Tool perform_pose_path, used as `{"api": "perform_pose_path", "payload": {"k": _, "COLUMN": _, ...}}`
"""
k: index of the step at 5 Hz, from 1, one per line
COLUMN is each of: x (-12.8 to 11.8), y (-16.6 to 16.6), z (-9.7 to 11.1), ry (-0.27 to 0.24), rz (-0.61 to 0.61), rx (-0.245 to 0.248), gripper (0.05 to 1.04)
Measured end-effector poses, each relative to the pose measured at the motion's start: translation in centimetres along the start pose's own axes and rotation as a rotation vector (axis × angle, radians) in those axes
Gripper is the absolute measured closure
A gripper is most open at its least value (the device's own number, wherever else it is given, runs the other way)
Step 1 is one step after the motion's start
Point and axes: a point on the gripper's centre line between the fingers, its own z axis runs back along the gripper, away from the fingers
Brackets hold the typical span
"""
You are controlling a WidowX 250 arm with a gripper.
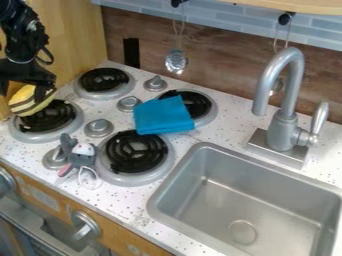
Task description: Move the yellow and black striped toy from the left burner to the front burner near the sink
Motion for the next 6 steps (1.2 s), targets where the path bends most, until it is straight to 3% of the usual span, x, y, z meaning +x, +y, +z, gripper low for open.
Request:
{"api": "perform_pose_path", "payload": {"k": 1, "x": -1.2, "y": -0.6, "z": -1.3, "ry": 0.043, "rz": -0.016, "rx": -0.004, "gripper": 0.083}}
{"api": "perform_pose_path", "payload": {"k": 2, "x": -1.0, "y": -0.5, "z": -2.1, "ry": 0.010, "rz": -0.011, "rx": -0.015, "gripper": 0.083}}
{"api": "perform_pose_path", "payload": {"k": 5, "x": -0.1, "y": -1.6, "z": -5.8, "ry": -0.032, "rz": -0.037, "rx": 0.043, "gripper": 0.083}}
{"api": "perform_pose_path", "payload": {"k": 6, "x": 0.7, "y": -1.4, "z": -5.8, "ry": -0.051, "rz": -0.030, "rx": 0.049, "gripper": 0.083}}
